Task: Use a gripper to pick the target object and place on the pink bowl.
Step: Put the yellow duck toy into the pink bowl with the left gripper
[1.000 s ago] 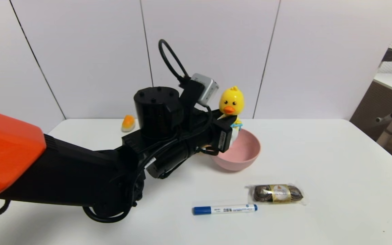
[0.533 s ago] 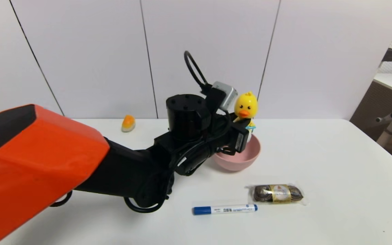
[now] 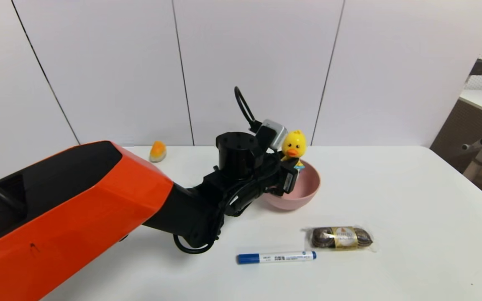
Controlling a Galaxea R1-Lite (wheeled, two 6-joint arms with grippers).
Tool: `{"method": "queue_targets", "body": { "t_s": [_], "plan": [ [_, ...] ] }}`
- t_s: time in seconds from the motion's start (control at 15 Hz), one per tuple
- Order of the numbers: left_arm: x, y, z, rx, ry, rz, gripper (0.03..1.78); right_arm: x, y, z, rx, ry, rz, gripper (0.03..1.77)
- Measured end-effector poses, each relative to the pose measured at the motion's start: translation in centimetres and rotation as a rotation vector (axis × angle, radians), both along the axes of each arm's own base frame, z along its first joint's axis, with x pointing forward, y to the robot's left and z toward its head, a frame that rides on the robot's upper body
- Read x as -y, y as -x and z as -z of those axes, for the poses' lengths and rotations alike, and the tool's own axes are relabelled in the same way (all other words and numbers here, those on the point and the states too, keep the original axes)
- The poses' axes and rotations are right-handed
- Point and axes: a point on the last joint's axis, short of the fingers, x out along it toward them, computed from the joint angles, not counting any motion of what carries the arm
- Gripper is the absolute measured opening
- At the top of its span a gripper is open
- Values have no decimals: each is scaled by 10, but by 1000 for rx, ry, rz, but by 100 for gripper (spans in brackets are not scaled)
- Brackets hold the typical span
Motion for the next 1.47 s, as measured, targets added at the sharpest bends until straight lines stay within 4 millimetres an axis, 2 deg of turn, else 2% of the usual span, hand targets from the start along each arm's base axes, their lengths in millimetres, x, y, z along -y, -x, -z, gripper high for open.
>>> {"method": "queue_targets", "body": {
  "t_s": [0.53, 0.6, 0.87, 1.13, 1.33, 1.47],
  "plan": [
    [1, -5, 10, -9, -28, -6, 38, 0, 0, 0, 0, 0, -1, 171],
    [2, -5, 10, -8, -25, -5, 46, 0, 0, 0, 0, 0, -1, 171],
    [1, -4, 6, -1, -18, -1, 96, 0, 0, 0, 0, 0, 0, 171],
    [-2, -2, -5, 16, -4, -1, 126, 0, 0, 0, 0, 0, 0, 171],
    [-14, 12, -31, 33, 9, 0, 140, 0, 0, 0, 0, 0, 0, 171],
    [-31, 28, -58, 46, 21, -4, 147, 0, 0, 0, 0, 0, 0, 171]
  ]
}}
